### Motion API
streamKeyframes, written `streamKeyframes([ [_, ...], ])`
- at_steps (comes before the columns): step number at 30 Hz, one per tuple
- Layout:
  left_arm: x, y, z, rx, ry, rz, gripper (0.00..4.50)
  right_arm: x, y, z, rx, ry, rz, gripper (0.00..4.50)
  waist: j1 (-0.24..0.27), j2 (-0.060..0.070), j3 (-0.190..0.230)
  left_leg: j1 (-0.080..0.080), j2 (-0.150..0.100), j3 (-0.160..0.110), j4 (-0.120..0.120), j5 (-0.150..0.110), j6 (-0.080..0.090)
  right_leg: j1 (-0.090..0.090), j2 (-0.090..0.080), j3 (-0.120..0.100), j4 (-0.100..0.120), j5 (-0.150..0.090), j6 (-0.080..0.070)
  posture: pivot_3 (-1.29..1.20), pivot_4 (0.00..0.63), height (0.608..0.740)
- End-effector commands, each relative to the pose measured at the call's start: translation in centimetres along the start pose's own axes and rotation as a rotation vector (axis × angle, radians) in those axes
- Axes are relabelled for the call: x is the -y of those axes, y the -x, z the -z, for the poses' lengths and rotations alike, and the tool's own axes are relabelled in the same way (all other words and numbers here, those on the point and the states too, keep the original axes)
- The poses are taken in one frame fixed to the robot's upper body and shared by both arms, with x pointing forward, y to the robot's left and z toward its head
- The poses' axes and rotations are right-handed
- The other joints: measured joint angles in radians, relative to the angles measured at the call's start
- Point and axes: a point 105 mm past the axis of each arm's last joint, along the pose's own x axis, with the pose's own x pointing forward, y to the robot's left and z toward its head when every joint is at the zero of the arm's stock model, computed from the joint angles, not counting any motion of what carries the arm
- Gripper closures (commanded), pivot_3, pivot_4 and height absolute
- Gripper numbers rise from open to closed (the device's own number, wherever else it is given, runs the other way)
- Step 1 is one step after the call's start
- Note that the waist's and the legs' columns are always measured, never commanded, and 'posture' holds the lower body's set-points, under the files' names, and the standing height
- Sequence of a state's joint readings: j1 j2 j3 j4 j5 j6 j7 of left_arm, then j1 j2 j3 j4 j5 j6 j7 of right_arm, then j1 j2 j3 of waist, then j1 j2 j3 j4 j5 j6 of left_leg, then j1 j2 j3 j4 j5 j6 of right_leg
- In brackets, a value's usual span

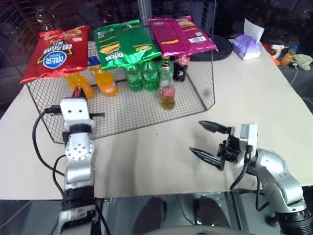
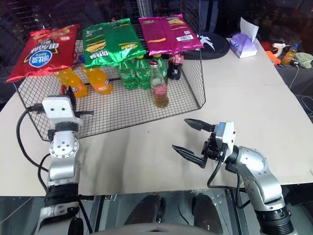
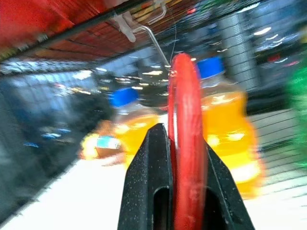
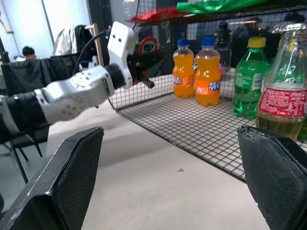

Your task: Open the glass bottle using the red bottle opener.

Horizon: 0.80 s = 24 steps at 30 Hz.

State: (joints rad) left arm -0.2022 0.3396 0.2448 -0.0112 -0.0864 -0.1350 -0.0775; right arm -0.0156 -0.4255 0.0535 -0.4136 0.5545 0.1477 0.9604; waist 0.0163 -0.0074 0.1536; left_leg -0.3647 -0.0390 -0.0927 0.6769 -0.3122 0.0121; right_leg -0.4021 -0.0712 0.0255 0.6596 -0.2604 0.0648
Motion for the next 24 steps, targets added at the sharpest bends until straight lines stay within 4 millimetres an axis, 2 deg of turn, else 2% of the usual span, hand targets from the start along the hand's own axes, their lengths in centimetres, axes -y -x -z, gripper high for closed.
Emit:
streamKeyframes([
  [1,2.8,-0.1,-2.4,0.052,0.190,0.176,4.42,0.0,0.1,-0.1,-0.016,0.014,-0.003,0.00,-0.004,-0.001,0.000,0.000,0.000,0.000,0.001,0.000,0.000,0.000,0.000,0.000,0.000,0.000,0.000,0.00,0.150,0.740],
  [7,7.4,0.8,-4.9,0.052,0.404,0.522,4.42,0.8,-0.2,1.0,-0.118,-0.018,0.019,0.00,-0.022,-0.001,0.000,0.000,0.001,0.000,0.001,0.000,0.000,0.000,0.002,0.001,0.001,0.000,0.000,0.00,0.150,0.740],
  [13,11.3,3.5,-5.6,-0.021,0.621,0.857,4.42,1.1,-1.3,1.0,-0.192,-0.091,0.030,0.00,-0.030,0.000,0.001,0.000,0.001,0.001,0.001,0.000,0.000,0.000,0.002,0.001,0.001,0.000,0.000,0.00,0.150,0.740],
  [17,13.2,4.4,-6.1,-0.066,0.802,1.034,4.42,1.6,-2.4,1.3,-0.292,-0.171,0.051,0.00,-0.029,0.000,0.001,0.000,0.001,0.001,0.002,0.000,0.000,0.000,0.003,0.001,0.001,0.000,0.000,0.00,0.150,0.740],
  [21,14.9,4.6,-6.6,-0.092,0.921,1.194,4.42,1.0,-3.9,0.3,-0.264,-0.261,-0.034,0.00,-0.028,0.000,0.001,0.000,0.001,0.000,0.003,0.000,0.000,0.000,0.003,0.001,0.002,0.000,0.000,0.00,0.150,0.740],
  [24,15.8,4.7,-7.3,-0.104,1.009,1.290,4.42,0.9,-4.3,0.4,-0.293,-0.284,-0.071,0.00,-0.029,-0.001,0.001,-0.001,0.000,0.000,0.003,0.000,0.000,0.000,0.003,0.001,0.001,0.000,0.000,0.00,0.150,0.740],
])
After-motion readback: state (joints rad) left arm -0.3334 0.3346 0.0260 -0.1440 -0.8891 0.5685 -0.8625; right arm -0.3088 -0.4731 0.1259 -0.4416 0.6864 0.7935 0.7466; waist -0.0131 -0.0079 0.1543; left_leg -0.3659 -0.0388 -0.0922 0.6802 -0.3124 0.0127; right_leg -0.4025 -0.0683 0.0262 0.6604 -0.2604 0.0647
